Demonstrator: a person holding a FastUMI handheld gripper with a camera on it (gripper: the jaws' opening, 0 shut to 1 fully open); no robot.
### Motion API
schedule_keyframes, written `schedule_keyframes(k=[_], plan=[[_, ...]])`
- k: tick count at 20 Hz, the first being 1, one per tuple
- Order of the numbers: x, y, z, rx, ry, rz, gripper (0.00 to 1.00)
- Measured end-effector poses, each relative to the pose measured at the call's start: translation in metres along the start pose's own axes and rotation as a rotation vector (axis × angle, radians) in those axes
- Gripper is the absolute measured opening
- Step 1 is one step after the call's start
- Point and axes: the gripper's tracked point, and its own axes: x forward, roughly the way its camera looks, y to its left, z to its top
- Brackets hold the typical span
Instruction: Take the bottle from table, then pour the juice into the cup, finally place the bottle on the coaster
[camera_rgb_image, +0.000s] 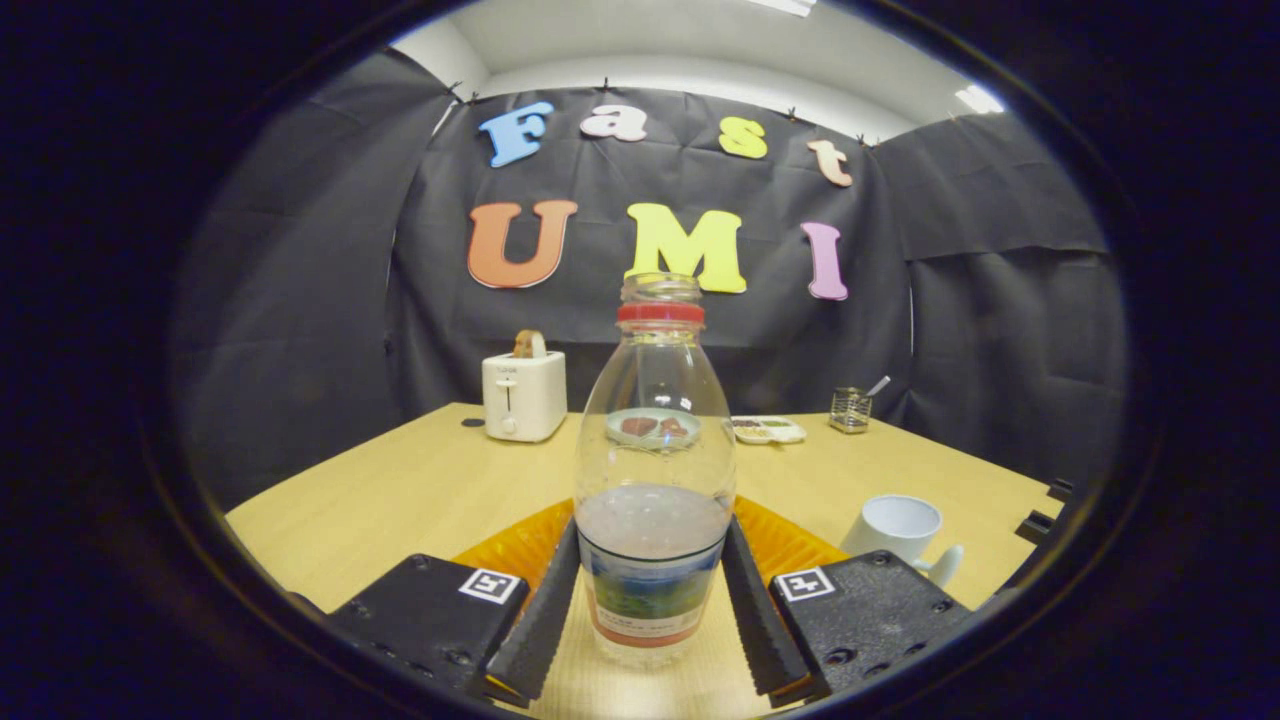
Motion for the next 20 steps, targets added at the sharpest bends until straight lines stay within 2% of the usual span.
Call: schedule_keyframes(k=[8,13,20], plan=[[-0.004,-0.030,0.040,0.209,-0.022,-0.010,0.77],[0.004,-0.046,0.044,0.334,-0.013,0.009,0.77],[0.006,-0.068,0.042,0.588,0.014,0.012,0.77]])
